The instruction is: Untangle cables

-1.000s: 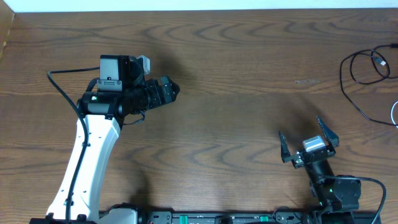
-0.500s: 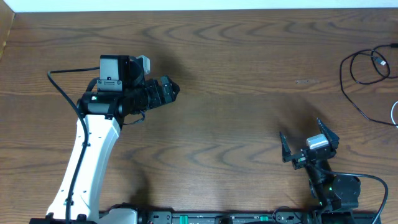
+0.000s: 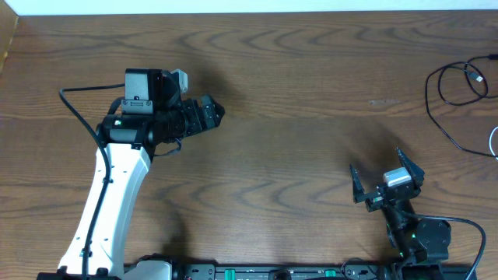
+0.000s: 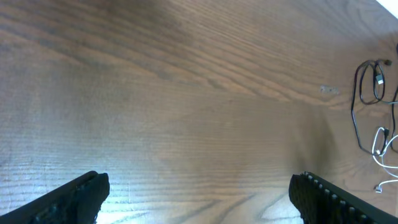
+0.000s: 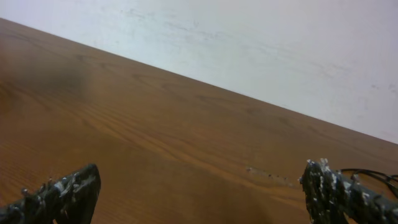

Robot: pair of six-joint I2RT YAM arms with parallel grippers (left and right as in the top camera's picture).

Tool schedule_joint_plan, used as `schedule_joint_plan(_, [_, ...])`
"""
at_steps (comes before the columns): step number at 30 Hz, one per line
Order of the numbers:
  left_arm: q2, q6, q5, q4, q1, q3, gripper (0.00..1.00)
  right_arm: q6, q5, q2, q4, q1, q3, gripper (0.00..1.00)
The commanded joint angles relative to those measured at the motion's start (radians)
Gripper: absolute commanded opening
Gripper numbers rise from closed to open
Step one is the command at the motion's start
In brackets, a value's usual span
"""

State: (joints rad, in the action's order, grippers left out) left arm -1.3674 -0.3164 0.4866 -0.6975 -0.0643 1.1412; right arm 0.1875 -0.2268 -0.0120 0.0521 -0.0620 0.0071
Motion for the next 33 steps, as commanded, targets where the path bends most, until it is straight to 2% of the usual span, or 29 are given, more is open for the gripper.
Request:
schedule_joint_plan(1, [-0.002, 0.009, -0.028, -0.028, 0.003, -0.008, 0.98, -0.015, 0.008, 0.006, 0.005, 0.009, -0.002, 0.99])
schedule_joint_plan(7, [-0.002, 0.010, -0.033, -0.028, 0.003, -0.008, 0.98, -0.015, 0.008, 0.006, 0.005, 0.009, -0.002, 0.99])
schedule_joint_plan(11, [0.002, 0.016, -0.116, -0.028, 0.003, -0.008, 0.98, -0.015, 0.008, 0.006, 0.005, 0.009, -0.002, 0.99])
schedule_joint_plan(14, [0.055, 0.101, -0.130, -0.015, 0.003, -0.026, 0.98, -0.015, 0.008, 0.006, 0.005, 0.009, -0.002, 0.99])
schedule_joint_plan(23, [0.452, 0.405, -0.142, 0.311, 0.009, -0.288, 0.98, -0.015, 0.008, 0.006, 0.005, 0.009, -0.002, 0.99])
schedule_joint_plan(29, [0.724, 0.421, -0.141, 0.473, 0.082, -0.486, 0.98, -0.015, 0.008, 0.006, 0.005, 0.009, -0.002, 0.99])
schedule_joint_plan(33, [0.852, 0.481, -0.141, 0.541, 0.104, -0.599, 0.98, -0.015, 0.008, 0.006, 0.005, 0.009, -0.002, 0.99])
